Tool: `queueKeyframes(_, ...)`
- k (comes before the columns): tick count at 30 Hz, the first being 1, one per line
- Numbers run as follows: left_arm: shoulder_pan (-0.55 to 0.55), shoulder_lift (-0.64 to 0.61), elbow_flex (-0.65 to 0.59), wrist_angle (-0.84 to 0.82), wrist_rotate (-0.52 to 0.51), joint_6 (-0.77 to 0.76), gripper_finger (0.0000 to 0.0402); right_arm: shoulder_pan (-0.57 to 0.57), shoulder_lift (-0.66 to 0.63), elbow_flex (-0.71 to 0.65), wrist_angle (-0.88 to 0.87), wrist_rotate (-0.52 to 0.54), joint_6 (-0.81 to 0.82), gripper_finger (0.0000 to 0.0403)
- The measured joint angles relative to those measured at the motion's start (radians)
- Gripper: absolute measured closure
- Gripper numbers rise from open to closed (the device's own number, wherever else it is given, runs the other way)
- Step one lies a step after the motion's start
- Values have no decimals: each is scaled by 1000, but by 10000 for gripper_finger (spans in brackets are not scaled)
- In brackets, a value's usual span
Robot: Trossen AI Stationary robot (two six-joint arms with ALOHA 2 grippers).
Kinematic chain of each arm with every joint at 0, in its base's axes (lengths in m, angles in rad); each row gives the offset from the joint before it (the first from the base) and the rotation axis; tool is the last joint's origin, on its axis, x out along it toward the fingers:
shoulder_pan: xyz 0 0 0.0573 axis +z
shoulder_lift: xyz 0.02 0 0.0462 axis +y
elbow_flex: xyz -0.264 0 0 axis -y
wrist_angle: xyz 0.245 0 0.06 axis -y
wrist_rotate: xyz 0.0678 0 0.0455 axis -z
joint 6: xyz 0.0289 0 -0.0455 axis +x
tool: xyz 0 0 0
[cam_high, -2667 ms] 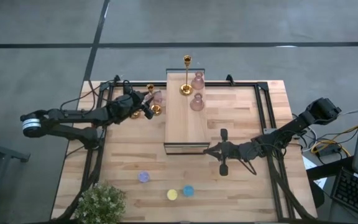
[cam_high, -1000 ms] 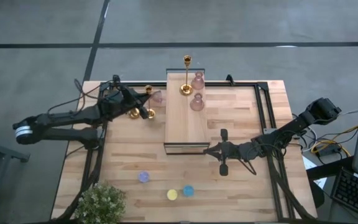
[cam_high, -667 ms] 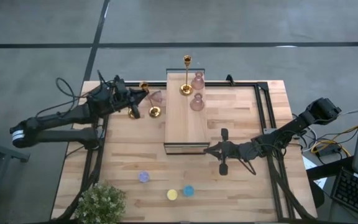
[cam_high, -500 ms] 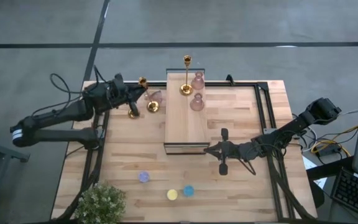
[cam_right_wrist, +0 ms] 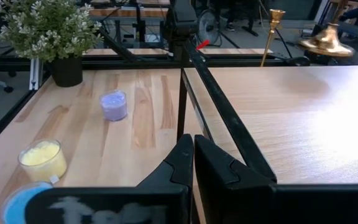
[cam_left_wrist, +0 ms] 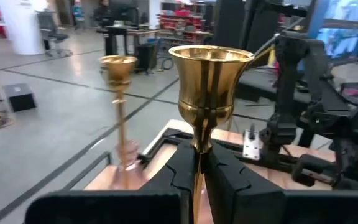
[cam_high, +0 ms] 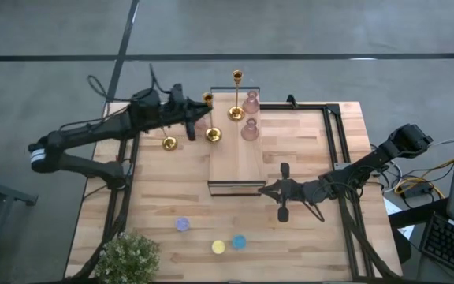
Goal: Pick & Place candle stick holders
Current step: Put the right gold candlestick on the shelf
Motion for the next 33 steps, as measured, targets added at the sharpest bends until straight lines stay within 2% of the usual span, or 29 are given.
queueKeyframes(3,0,71,34,37,32,-1,379,0,0,0,0,0,0,394)
queueKeyframes(16,21,275,151,74,34,10,378,0,0,0,0,0,0,394)
queueKeyframes(22,47,315,148,156,32,4,378,0,0,0,0,0,0,394)
queueKeyframes(33,65,350,147,208,33,-49,378,-1,0,0,-1,0,0,394)
